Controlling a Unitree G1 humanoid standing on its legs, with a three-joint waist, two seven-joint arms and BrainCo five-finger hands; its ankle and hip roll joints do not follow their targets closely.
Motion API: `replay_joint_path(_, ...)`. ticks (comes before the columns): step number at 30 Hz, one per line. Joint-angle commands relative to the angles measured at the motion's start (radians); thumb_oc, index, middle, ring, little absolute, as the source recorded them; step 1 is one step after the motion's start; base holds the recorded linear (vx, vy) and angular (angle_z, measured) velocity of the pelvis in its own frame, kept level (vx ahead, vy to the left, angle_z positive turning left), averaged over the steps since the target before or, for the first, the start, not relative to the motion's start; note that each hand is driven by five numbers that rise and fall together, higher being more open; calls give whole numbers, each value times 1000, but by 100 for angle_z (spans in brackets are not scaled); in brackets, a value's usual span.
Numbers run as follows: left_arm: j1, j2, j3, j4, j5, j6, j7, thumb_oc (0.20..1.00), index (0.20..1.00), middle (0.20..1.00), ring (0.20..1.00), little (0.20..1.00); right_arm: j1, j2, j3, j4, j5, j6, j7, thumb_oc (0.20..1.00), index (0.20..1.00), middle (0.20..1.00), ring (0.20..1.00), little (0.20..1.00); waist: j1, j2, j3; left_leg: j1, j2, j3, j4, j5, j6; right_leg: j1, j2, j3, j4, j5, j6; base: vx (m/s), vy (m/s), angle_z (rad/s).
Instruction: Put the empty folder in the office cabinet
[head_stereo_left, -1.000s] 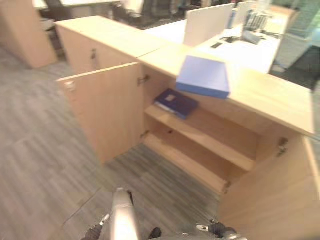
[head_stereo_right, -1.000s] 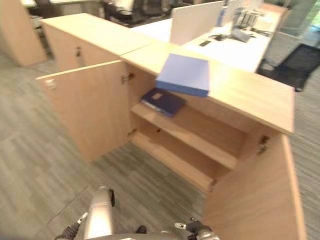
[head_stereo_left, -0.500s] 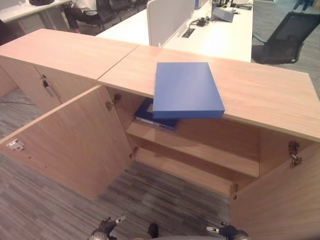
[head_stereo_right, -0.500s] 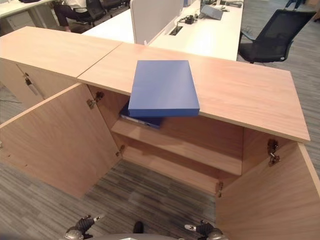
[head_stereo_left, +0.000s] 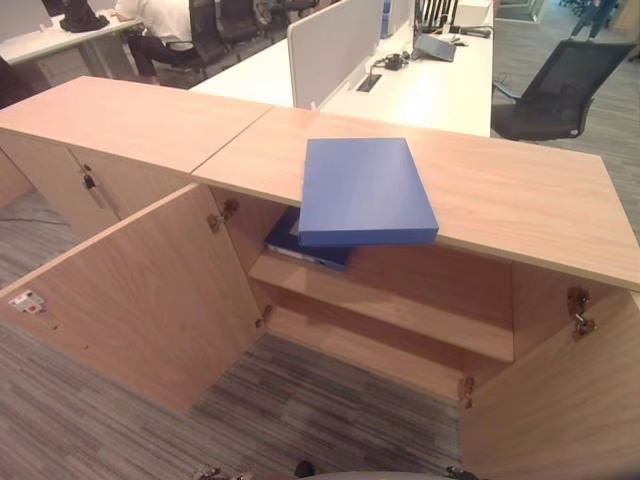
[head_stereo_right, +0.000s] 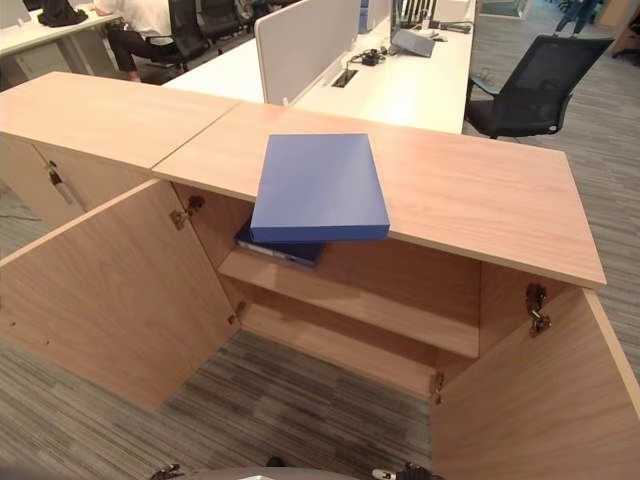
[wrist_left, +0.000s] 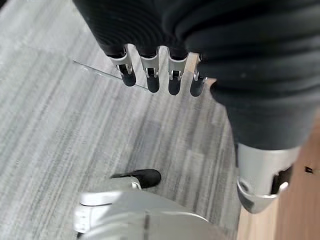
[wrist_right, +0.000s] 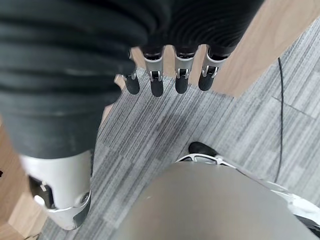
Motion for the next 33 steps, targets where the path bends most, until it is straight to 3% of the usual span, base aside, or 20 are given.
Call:
replay_joint_path(1, -38, 31, 85, -261, -205, -65, 16, 1000, 1000, 1000, 1000, 1000, -44, -17, 10, 16, -32, -5, 0, 1000, 1000, 1000, 1000, 1000, 11, -33, 35, 2, 21, -25, 6, -77, -23, 6, -56, -2, -88, 128, 76, 0, 0, 0)
replay_joint_path(4, 67, 64, 148, -711, -368, -94, 14, 1000, 1000, 1000, 1000, 1000, -29, -30, -7, -10, -50, 6, 2, 1000, 1000, 1000, 1000, 1000, 19, -29, 38, 1, 21, -29, 6, -75, -22, 8, -55, -10, -88, 129, 79, -2, -5, 1)
replay_joint_path(5, 140, 75, 199, -951, -387, -107, 22, 1000, 1000, 1000, 1000, 1000, -18, -31, -19, -16, -60, 16, 9, 1000, 1000, 1000, 1000, 1000, 25, -29, 43, 2, 22, -30, 6, -77, -22, 11, -54, -12, -88, 126, 79, 0, 0, 0)
replay_joint_path(6, 143, 75, 200, -955, -387, -105, 22, 1000, 1000, 1000, 1000, 1000, -17, -31, -19, -16, -60, 16, 9, 1000, 1000, 1000, 1000, 1000, 25, -29, 42, 1, 22, -30, 6, -77, -22, 11, -54, -13, -88, 126, 79, 0, 0, 0)
replay_joint_path(9, 190, 134, 322, -1252, -173, -123, 88, 1000, 1000, 1000, 1000, 1000, 8, -13, -36, -9, -66, 22, 14, 1000, 1000, 1000, 1000, 1000, 41, -36, 48, 8, 24, -34, 6, -87, -26, 17, -50, -15, -88, 116, 78, 12, -29, 2)
replay_joint_path(11, 154, 157, 377, -1353, -40, -142, 161, 1000, 1000, 1000, 1000, 1000, 20, 4, -30, -8, -58, 18, 12, 1000, 1000, 1000, 1000, 1000, 45, -45, 49, 11, 27, -35, 6, -92, -30, 20, -49, -15, -88, 109, 77, 14, -46, 3)
replay_joint_path(14, 141, 162, 392, -1389, 11, -149, 190, 1000, 1000, 1000, 1000, 1000, 25, 11, -22, -10, -56, 16, 9, 1000, 1000, 1000, 1000, 1000, 47, -49, 49, 11, 28, -35, 6, -92, -31, 20, -48, -16, -88, 107, 76, 1, -12, 4)
replay_joint_path(16, 54, 228, 414, -1501, 274, -157, 312, 1000, 1000, 1000, 1000, 1000, 25, 33, 2, -5, -51, 2, -8, 1000, 1000, 1000, 1000, 1000, 46, -60, 47, 16, 31, -30, 6, -99, -38, 22, -46, -18, -88, 104, 78, 5, -41, 1)
replay_joint_path(20, -24, 302, 386, -1571, 420, -153, 334, 1000, 1000, 1000, 1000, 1000, 12, 39, 14, -2, -56, -2, -20, 1000, 1000, 1000, 1000, 1000, 37, -62, 37, 23, 32, -19, 6, -106, -41, 23, -48, -16, -88, 107, 82, 5, -2, -4)
replay_joint_path(27, -179, 408, 258, -1576, 516, -156, 291, 1000, 1000, 1000, 1000, 1000, -12, 36, 33, 12, -80, 5, -23, 1000, 1000, 1000, 1000, 1000, 18, -64, 25, 35, 35, -4, 6, -113, -42, 28, -51, -12, -88, 111, 86, 9, 7, -8)
replay_joint_path(33, -369, 451, 57, -1536, 578, -162, 243, 1000, 1000, 1000, 1000, 1000, -18, 24, 57, 13, -99, 9, -21, 1000, 1000, 1000, 1000, 1000, -10, -64, 15, 43, 37, 9, 6, -118, -42, 28, -51, -1, -88, 115, 89, 3, 3, -3)
